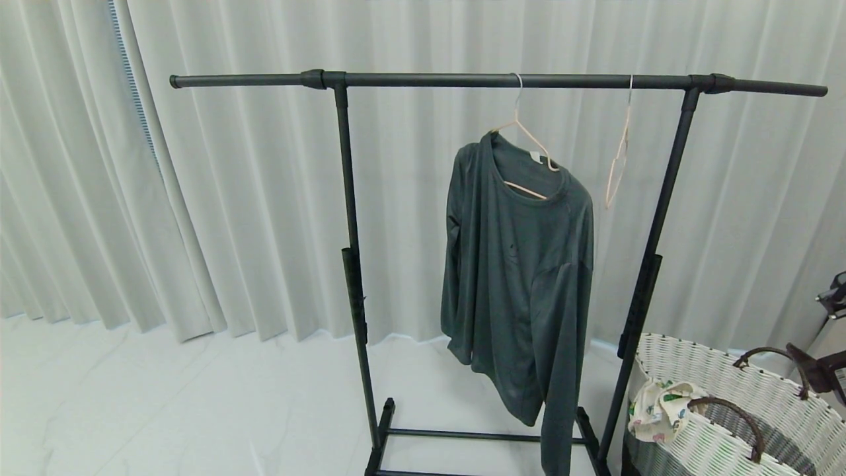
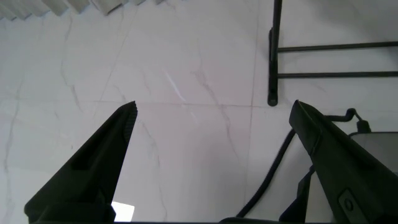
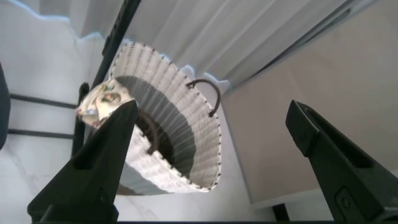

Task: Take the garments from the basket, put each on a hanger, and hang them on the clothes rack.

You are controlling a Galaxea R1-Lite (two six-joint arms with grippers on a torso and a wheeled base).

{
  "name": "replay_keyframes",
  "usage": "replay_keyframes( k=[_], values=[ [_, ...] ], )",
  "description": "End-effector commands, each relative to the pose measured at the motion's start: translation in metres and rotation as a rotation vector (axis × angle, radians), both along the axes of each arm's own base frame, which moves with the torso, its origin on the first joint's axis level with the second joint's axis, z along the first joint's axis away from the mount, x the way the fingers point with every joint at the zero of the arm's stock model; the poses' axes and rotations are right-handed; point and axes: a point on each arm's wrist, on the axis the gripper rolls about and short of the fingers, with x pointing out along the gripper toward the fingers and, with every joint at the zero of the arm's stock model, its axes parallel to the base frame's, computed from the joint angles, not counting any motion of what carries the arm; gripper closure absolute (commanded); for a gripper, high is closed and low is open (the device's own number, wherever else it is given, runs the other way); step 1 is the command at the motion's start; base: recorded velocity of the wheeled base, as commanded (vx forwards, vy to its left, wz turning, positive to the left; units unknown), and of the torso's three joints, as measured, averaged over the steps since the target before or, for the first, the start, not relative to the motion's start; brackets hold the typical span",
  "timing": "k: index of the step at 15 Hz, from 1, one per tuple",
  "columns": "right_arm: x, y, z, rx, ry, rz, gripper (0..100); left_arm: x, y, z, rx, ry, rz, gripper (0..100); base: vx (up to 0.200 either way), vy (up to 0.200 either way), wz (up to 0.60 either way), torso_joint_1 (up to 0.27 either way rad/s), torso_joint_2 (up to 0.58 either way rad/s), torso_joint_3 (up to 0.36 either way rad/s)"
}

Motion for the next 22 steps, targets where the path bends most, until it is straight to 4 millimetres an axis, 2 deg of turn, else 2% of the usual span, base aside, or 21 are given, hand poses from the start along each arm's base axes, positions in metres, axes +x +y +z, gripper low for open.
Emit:
replay_keyframes(
  k=[1, 4, 13, 15, 22],
  values=[
    [-0.001, 0.0, -0.005, -0.002, 0.005, 0.001, 0, 0.0, 0.0, 0.0, 0.001, -0.004, -0.005, 0, 0.0, 0.0, 0.0, -0.217, 0.46, 0.198],
    [-0.002, 0.0, -0.007, -0.036, -0.014, 0.013, 0, 0.0, 0.0, 0.0, 0.008, -0.002, 0.006, 0, 0.0, 0.0, 0.0, -0.121, 0.25, 0.118],
    [-0.002, 0.0, -0.008, -0.035, -0.013, 0.015, 0, 0.0, 0.0, 0.0, 0.01, -0.005, 0.009, 0, 0.0, -0.2, 0.0, -0.007, 0.03, 0.023],
    [-0.002, 0.0, -0.009, -0.035, -0.01, 0.018, 0, 0.0, 0.0, 0.0, -0.004, -0.007, 0.019, 0, 0.2, -0.2, 0.0, 0.002, 0.0, 0.007],
    [-0.002, 0.002, -0.016, -0.02, 0.025, 0.072, 0, 0.0, 0.0, 0.0, -0.018, -0.007, 0.03, 0, 0.2, 0.0, 0.0, 0.006, 0.0, 0.006]
  ],
)
